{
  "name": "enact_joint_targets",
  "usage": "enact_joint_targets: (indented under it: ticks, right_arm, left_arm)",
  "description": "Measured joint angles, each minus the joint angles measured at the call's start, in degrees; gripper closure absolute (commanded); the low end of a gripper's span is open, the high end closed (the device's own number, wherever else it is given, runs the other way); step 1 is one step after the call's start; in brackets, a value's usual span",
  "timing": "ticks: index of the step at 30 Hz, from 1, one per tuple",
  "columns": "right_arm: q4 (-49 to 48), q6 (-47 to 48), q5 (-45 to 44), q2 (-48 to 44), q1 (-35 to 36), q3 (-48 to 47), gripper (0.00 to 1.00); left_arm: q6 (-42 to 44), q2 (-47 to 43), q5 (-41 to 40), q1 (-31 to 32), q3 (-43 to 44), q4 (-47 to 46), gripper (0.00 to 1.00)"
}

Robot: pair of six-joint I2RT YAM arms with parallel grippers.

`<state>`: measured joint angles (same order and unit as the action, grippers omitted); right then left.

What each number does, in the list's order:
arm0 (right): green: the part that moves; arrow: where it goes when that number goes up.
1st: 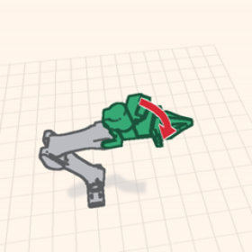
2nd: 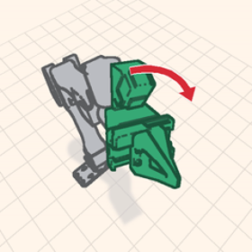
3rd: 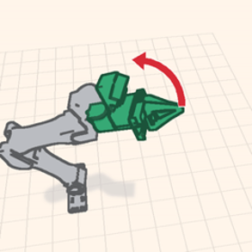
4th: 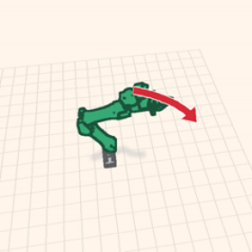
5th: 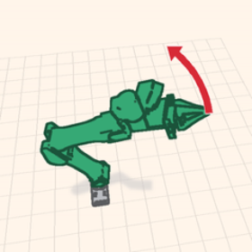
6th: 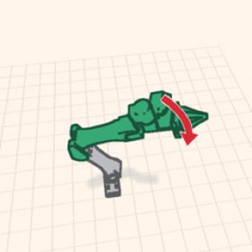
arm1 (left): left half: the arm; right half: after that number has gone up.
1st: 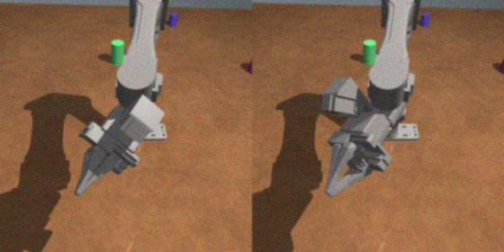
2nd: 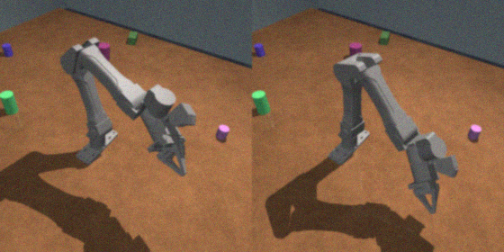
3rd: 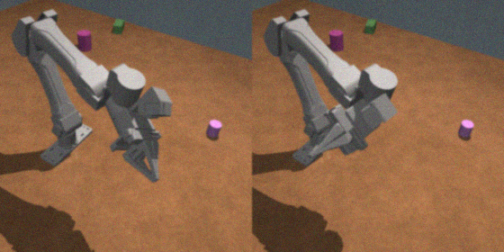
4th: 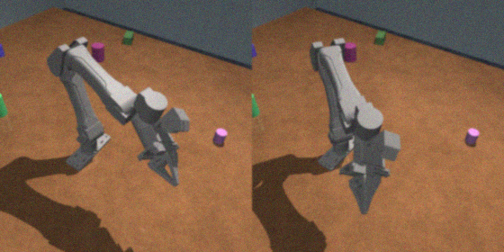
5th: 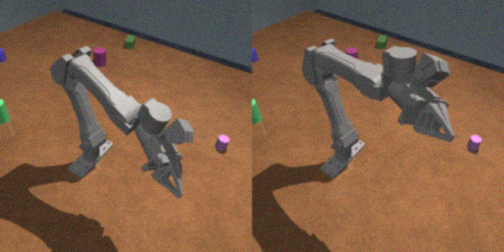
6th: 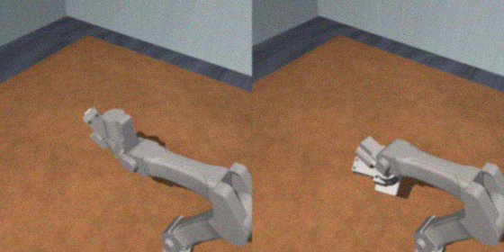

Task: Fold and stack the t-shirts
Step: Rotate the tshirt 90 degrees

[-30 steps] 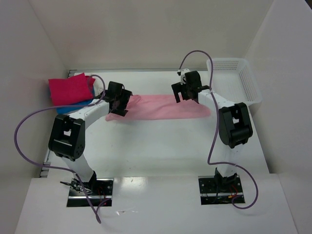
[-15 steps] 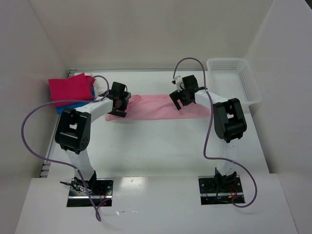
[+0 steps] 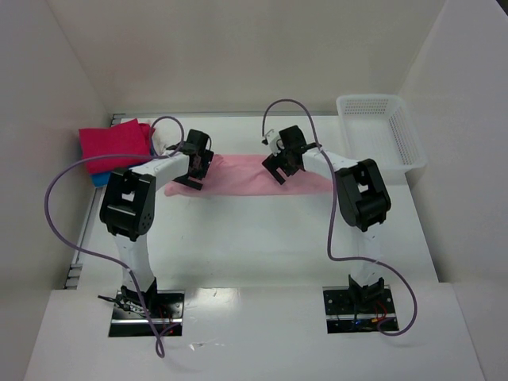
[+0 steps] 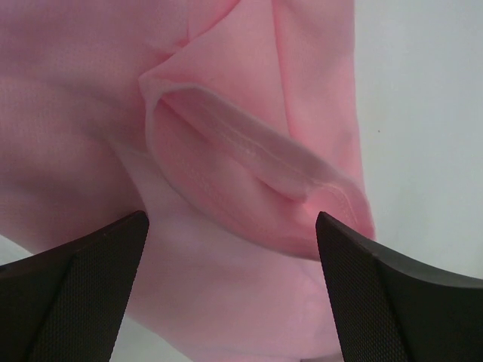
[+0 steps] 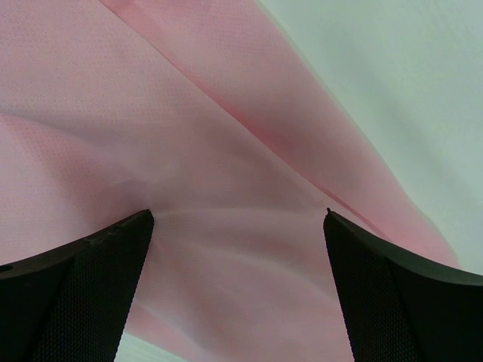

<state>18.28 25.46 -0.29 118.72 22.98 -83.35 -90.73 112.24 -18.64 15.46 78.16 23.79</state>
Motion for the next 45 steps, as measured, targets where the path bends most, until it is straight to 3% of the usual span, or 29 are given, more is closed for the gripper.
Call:
enact_joint_targets:
  ticks: [8,18,32,45]
  right_arm:
    - [0.17,0.39,-2.36,-0.09,2.47,0.01,0.0]
    - [2.47,-3.3,-3.35,-2.45,13.21,2.85,0.0]
    - [5.08,-16.32,8.25,-13.98,17.32,17.78,0.0]
    - [5.9,-22.32,19.0,-16.85,22.85,21.12,0.0]
  left_arm:
    - [5.73,3.88,-1.9,-0.84,6.4,5.03,0.01]
    - [15.45,5.89,-4.82,-3.64,8.26,6.93,0.01]
    - [23.22,10.23,-5.05,-3.36,14.38,7.48,0.01]
    - [32.43,17.08,-1.1,0.46,24.68,4.31,0.01]
